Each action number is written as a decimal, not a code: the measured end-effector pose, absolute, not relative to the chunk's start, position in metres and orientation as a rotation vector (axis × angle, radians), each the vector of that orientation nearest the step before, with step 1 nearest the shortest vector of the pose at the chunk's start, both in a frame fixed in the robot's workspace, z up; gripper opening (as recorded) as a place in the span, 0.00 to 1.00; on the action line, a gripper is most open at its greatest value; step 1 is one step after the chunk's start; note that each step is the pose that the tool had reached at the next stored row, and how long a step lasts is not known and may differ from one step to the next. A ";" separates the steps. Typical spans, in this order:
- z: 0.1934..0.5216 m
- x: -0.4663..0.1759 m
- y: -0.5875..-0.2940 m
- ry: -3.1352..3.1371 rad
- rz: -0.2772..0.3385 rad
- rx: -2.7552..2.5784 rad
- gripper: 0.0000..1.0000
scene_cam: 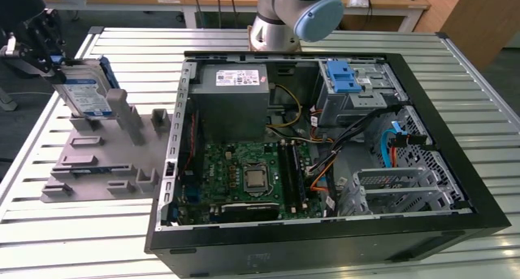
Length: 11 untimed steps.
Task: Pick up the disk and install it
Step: 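Pick up the disk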
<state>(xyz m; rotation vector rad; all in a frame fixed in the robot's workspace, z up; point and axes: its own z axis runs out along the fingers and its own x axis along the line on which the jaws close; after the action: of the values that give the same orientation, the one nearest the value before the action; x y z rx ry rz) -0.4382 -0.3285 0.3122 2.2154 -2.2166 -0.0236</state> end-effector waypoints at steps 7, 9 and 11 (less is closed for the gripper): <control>0.322 -0.438 -0.328 -2.217 -0.025 2.216 0.36; 0.322 -0.438 -0.328 -2.217 -0.025 2.216 0.36; 0.322 -0.438 -0.328 -2.217 -0.025 2.216 0.36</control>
<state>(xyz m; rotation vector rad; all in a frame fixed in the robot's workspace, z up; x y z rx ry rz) -0.4382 -0.3285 0.3223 2.2159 -2.2172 -0.0247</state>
